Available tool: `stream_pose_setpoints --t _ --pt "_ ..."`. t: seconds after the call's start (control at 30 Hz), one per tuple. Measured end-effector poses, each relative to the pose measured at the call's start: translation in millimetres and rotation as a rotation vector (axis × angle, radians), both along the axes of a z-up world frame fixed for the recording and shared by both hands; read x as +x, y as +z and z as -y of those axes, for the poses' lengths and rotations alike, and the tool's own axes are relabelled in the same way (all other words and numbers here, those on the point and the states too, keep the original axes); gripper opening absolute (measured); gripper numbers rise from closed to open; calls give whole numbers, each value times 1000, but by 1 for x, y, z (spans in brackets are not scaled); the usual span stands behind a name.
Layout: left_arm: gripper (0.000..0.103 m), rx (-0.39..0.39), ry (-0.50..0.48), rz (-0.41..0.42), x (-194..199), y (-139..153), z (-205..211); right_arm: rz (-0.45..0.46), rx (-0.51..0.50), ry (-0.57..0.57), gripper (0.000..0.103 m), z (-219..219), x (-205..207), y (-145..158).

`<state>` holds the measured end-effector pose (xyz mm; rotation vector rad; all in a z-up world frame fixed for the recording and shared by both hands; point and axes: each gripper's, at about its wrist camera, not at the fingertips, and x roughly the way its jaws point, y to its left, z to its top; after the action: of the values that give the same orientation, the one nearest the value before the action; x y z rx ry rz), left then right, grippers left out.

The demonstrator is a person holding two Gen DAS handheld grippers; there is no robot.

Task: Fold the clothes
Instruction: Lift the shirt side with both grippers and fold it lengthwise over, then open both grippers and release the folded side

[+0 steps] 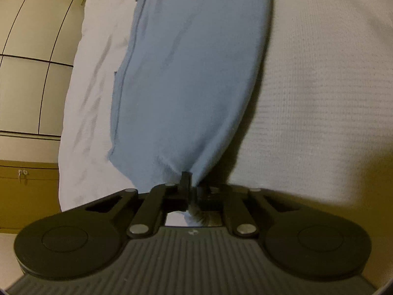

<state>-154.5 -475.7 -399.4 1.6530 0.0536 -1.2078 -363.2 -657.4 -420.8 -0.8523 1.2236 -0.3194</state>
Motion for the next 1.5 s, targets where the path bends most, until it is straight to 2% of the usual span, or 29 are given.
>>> stream_pose_setpoints --t 0.03,0.13,0.33,0.47,0.67,0.83,0.93,1.0,1.1,1.17,1.23,1.3,1.37,1.43,1.5 --pt "2 0 2 -1 1 2 1 -8 13 -19 0 6 0 2" --pt "1 1 2 -17 1 17 -2 -7 36 -24 0 14 -2 11" --pt "1 8 -16 -53 -9 54 -20 32 52 -12 0 3 -24 50" --pt "1 31 -50 -115 -43 80 -46 6 62 -12 0 -6 -55 67" --pt "1 91 -95 -257 -117 97 -89 -58 95 -79 0 -25 -112 71" --pt "4 145 -101 -300 -129 85 -107 -117 89 -147 0 -48 -138 48" --pt "11 185 -129 -302 -119 88 -126 -153 84 -229 2 -54 -142 35" --pt "11 202 -164 -289 -109 91 -138 -160 78 -305 2 -57 -142 34" --pt "11 184 -203 -273 -77 97 -150 -139 74 -423 2 -74 -140 45" --pt "18 159 -240 -255 -51 97 -152 -120 72 -497 4 -88 -134 52" --pt "33 121 -303 -230 -25 93 -150 -72 89 -567 11 -112 -112 62" --pt "33 83 -390 -207 -2 85 -142 -16 113 -635 16 -139 -86 74" --pt "39 40 -510 -168 16 76 -132 40 137 -702 21 -167 -61 86" --pt "53 4 -618 -124 31 64 -122 96 161 -769 38 -195 -35 98" --pt "56 -31 -722 -79 45 52 -112 156 202 -809 45 -220 -5 105"
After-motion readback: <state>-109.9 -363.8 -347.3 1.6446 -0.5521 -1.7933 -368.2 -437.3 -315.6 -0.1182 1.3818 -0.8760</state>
